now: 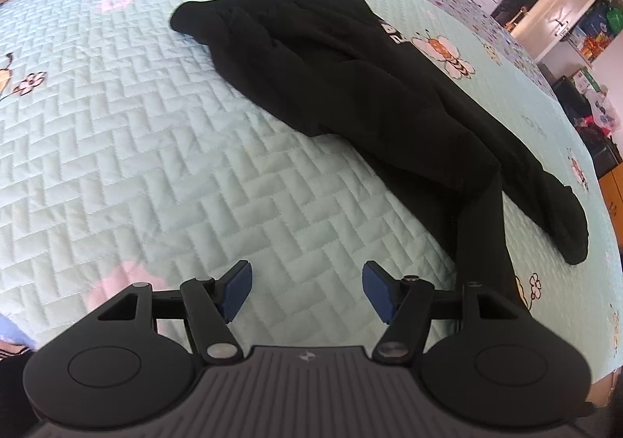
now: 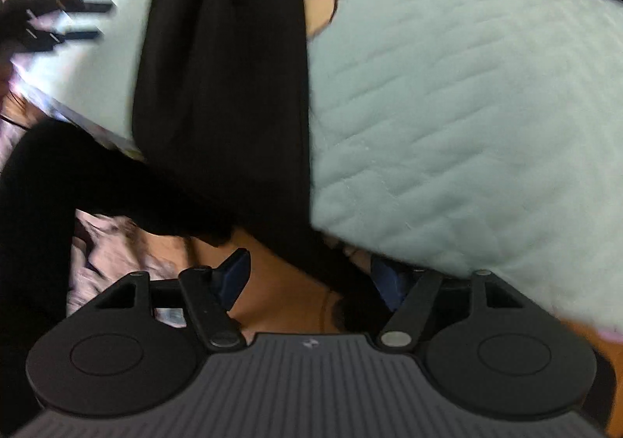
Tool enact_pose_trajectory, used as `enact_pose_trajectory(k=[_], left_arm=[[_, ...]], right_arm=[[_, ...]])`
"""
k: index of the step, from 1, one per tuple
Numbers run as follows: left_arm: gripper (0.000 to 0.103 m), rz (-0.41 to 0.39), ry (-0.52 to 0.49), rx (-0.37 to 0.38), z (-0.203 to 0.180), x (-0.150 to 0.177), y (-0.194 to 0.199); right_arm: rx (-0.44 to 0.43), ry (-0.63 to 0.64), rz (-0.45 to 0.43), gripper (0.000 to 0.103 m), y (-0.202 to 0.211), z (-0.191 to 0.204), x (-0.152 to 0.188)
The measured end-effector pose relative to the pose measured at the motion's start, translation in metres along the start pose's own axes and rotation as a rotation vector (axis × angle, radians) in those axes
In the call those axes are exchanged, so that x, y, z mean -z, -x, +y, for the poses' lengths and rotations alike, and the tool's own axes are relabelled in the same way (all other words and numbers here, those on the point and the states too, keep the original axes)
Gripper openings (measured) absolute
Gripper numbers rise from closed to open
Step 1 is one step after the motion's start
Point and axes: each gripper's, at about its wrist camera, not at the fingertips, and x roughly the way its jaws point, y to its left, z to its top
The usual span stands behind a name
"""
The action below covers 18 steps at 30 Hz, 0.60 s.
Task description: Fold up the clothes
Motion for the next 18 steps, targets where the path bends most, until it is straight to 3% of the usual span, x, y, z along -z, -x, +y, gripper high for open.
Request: enact_pose_trajectory(k=[1, 3, 4, 7, 11, 14, 18], left_arm=[[0.066, 0.0, 0.005, -0.001, 0.002, 0.001, 0.001], [0.066, 0.003, 0.007, 0.0, 0.005, 0.003, 0.001], [0.066, 0.004, 0.007, 0.001, 0.006, 0.004, 0.001], [0.066, 0.007, 0.012, 0.003, 0.008, 0.005, -0.001], [0.068, 0.006, 0.003, 0.007, 0.003, 0.004, -0.005], [0.068, 0.01, -0.008, 0.021, -0.004, 0.004, -0.006], [0.068, 0.011, -0.029, 0.035, -0.014, 0.006, -0.006]], right_arm=[[-0.006, 0.012, 0.003, 0.065, 0.0, 0.002, 0.002], [-0.02, 0.034, 0.008, 0.009, 0.001, 0.007, 0.007], [-0.028, 0.046, 0.011, 0.003, 0.002, 0.01, 0.009], [0.019, 0.05, -0.08, 0.002, 0.034, 0.009, 0.025], [0.042, -0.037, -0.251, 0.002, 0.095, -0.003, 0.038], [0.078, -0.057, -0.374, 0.002, 0.14, -0.01, 0.037], [0.136, -0.053, -0.468, 0.002, 0.183, -0.03, 0.016]])
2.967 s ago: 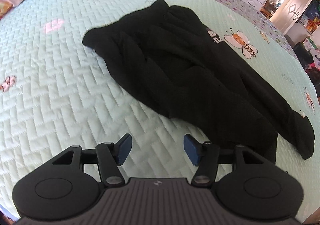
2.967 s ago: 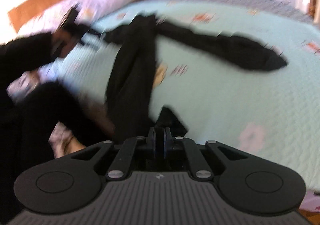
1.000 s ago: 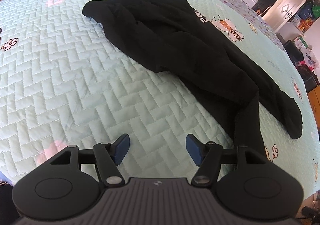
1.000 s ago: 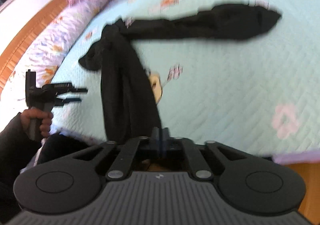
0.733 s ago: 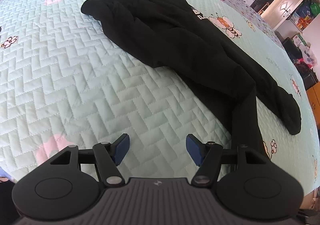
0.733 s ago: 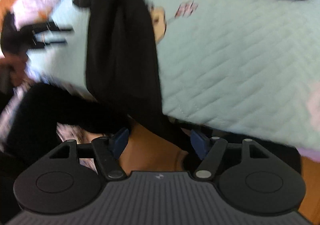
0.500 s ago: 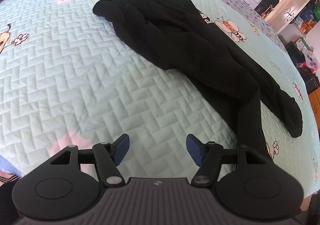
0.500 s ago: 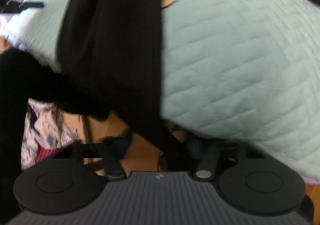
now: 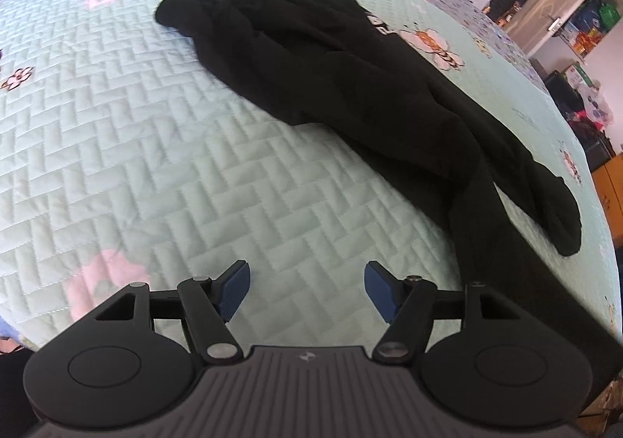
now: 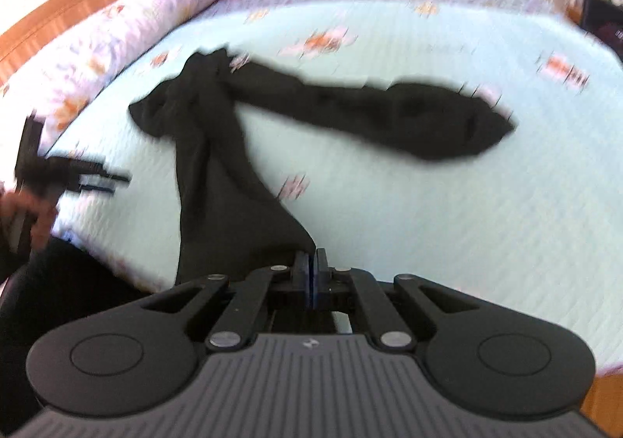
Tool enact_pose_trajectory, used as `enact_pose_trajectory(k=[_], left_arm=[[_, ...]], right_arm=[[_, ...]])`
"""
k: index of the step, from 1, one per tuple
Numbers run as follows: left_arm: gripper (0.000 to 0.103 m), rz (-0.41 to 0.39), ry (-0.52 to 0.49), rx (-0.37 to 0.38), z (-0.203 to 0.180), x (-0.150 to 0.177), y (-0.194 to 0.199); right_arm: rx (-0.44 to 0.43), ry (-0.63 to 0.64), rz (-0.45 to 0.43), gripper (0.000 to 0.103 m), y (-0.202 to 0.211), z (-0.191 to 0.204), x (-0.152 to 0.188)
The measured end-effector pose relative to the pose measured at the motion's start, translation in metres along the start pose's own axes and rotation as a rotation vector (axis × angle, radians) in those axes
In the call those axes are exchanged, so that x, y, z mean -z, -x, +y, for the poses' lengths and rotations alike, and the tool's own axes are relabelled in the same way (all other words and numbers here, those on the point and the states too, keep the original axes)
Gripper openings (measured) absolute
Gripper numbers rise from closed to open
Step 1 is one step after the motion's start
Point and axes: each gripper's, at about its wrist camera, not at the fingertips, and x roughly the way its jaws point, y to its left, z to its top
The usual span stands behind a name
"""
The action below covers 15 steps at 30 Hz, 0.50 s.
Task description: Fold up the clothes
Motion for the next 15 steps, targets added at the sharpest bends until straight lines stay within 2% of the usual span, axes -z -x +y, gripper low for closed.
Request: enact_pose_trajectory(k=[3, 7, 10, 12, 14, 15], left_arm=[[0.068, 0.001, -0.006, 0.005, -0.004, 0.003, 0.001], [0.068, 0.009, -0.003, -0.004, 0.0, 0.008, 0.004], [0.068, 0.004, 0.014, -0.016, 0.008, 0.007, 0.009], [0.068, 0.0, 0.02, -0.024, 0.011, 0.005, 0.011], [0.068, -0.001, 0.021, -0.029, 0.012, 0.003, 0.011], [0.068, 0.001, 0.021, -0.03, 0.012, 0.003, 0.01]], right_arm=[[0.077, -0.016, -0.012, 0.005, -0.016, -0.023, -0.02], [0.185, -0.191, -0.034, 0.015, -0.054, -0.06, -0.022], [0.098, -0.415, -0.087, 0.024, -0.059, -0.075, -0.004], [0.057, -0.492, -0.146, 0.039, -0.054, -0.068, 0.016], [0.053, -0.523, -0.182, 0.051, -0.043, -0.064, 0.039], [0.053, -0.532, -0.181, 0.052, -0.039, -0.064, 0.047]])
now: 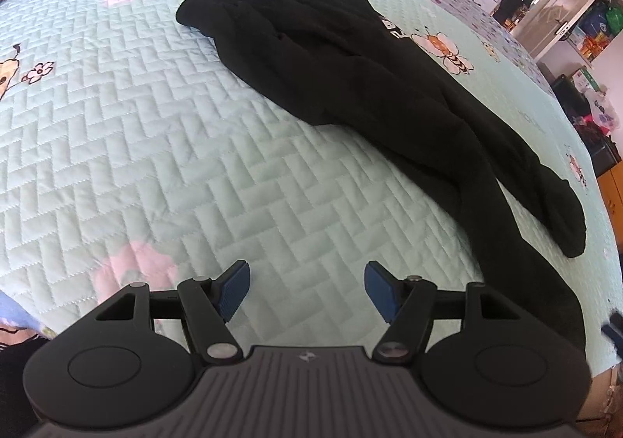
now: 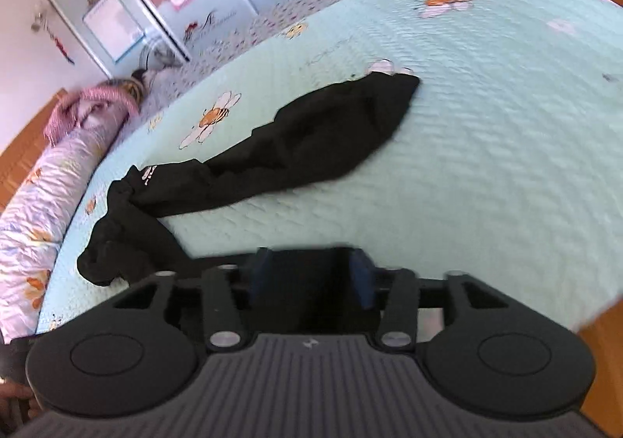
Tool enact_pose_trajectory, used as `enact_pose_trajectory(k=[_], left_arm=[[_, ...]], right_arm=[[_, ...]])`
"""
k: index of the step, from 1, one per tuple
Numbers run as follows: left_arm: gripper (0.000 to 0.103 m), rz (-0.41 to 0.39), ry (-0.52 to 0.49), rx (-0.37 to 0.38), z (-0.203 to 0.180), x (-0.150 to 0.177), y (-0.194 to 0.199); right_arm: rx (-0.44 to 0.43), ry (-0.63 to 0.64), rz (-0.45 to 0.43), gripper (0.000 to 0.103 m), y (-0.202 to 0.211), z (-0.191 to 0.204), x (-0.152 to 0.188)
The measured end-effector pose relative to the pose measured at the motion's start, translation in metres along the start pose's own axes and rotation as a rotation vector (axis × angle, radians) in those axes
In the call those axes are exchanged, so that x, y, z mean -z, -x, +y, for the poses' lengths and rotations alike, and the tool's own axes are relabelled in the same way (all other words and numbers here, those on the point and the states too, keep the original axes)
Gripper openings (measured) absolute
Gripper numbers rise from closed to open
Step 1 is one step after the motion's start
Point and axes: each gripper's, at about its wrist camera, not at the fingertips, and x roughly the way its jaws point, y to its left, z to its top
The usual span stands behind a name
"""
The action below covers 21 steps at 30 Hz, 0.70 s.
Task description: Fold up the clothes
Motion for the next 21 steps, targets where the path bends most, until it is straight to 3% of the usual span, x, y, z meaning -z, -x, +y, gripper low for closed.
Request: enact_pose_trajectory(k=[7, 15, 21], left_arm=[[0.068, 0.006, -0.023, 0.028, -0.016, 0.005, -0.007], [0.068, 0.01, -0.05, 0.043, -0.028, 0.01, -0.006], [0.068, 0.017, -0.038, 0.04, -0.026, 0.015, -0.006]], right_arm=[[0.006, -0.085, 0.026, 0.053, 0.027, -0.027, 0.037], [-0.005, -0.201, 0.043, 0.055, 0.028, -0.041, 0.055], [-0.017, -0.212, 0.072, 0.056, 0.019, -0.039, 0.065]])
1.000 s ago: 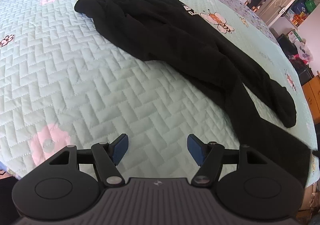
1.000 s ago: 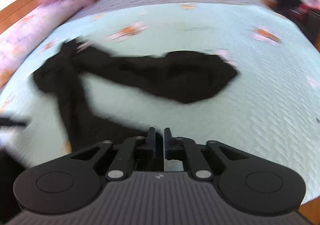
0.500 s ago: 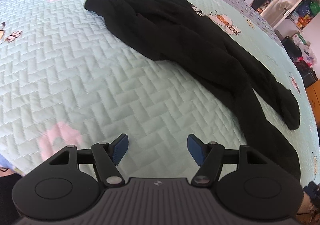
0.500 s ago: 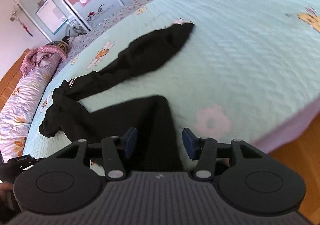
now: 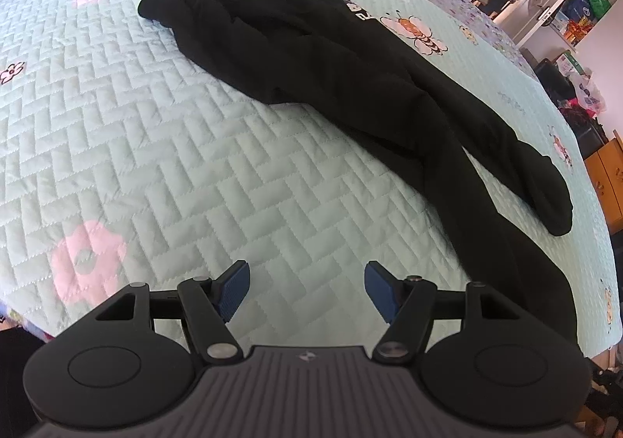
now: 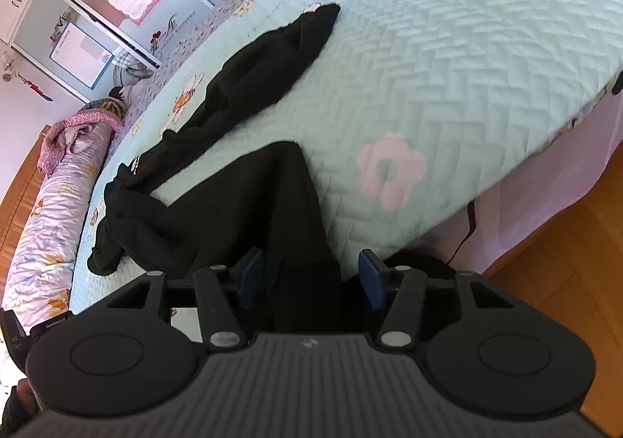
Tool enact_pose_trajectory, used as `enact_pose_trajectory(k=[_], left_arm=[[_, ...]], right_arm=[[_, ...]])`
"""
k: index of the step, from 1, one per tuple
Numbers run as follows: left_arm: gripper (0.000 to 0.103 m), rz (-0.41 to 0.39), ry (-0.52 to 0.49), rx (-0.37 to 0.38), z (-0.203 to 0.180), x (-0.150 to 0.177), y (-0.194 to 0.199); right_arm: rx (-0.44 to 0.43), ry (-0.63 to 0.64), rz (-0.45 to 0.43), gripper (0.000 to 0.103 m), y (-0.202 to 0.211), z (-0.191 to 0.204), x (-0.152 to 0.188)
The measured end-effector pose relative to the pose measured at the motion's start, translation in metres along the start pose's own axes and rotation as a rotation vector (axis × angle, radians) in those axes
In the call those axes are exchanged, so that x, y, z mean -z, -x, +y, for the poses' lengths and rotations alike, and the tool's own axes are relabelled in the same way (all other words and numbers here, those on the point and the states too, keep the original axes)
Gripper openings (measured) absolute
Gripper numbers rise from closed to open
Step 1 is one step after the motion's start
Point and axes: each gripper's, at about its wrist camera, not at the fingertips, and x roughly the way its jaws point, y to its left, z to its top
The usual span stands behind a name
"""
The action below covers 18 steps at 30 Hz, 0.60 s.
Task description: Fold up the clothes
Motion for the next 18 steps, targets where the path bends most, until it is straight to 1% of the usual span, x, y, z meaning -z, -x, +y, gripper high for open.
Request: enact_pose_trajectory(k=[7, 9, 11, 18], left_arm=[[0.068, 0.001, -0.005, 0.001, -0.003, 0.001, -0.001], [0.068, 0.002, -0.007, 0.002, -0.004, 0.001, -0.002], [0.068, 0.002, -0.006, 0.003, -0.004, 0.002, -0.002], [0.068, 0.001, -0.002, 0.002, -0.005, 0.003, -0.003]], right_arm=[[-0.019, 0.016, 0.045, 0.058, -0.008, 0.004, 0.007], [-0.019, 0.025, 0.044, 0.061, -0.009, 0.007, 0.009], [-0.02, 0.031, 0.042, 0.062, -0.01, 0.008, 0.01], [-0.017, 0.034, 0.038, 0.063, -0.012, 0.007, 0.009]])
